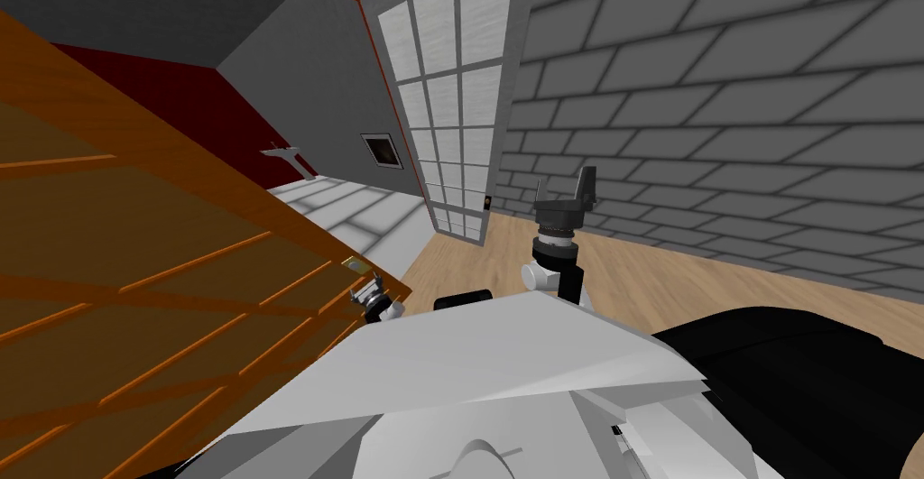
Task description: Pull the door open
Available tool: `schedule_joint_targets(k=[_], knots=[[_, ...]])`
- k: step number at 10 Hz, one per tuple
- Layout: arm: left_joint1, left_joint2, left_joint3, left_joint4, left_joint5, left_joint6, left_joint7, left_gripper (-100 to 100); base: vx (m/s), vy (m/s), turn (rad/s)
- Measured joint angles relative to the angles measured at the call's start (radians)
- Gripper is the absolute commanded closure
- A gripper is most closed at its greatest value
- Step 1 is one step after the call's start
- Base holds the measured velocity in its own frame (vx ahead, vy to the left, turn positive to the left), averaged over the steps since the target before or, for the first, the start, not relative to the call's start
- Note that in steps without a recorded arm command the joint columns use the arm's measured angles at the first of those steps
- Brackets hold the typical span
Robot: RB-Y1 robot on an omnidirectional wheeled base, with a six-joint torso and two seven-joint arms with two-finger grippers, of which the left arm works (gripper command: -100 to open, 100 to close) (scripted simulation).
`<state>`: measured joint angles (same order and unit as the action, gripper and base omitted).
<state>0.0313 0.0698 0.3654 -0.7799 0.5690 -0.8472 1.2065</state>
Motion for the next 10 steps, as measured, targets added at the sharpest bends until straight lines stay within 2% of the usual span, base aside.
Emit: schedule_joint_targets(k=[2,7,10], knots=[[-0.002,-0.002,-0.005,-0.004,0.007,0.003,0.022,-100,0.029,0.000,0.041],[-0.002,0.087,-0.074,0.072,0.021,-0.022,0.117,-100,0.168,0.011,0.094],[0.006,0.135,-0.114,0.102,0.029,-0.031,0.172,-100,0.125,0.027,0.077]])
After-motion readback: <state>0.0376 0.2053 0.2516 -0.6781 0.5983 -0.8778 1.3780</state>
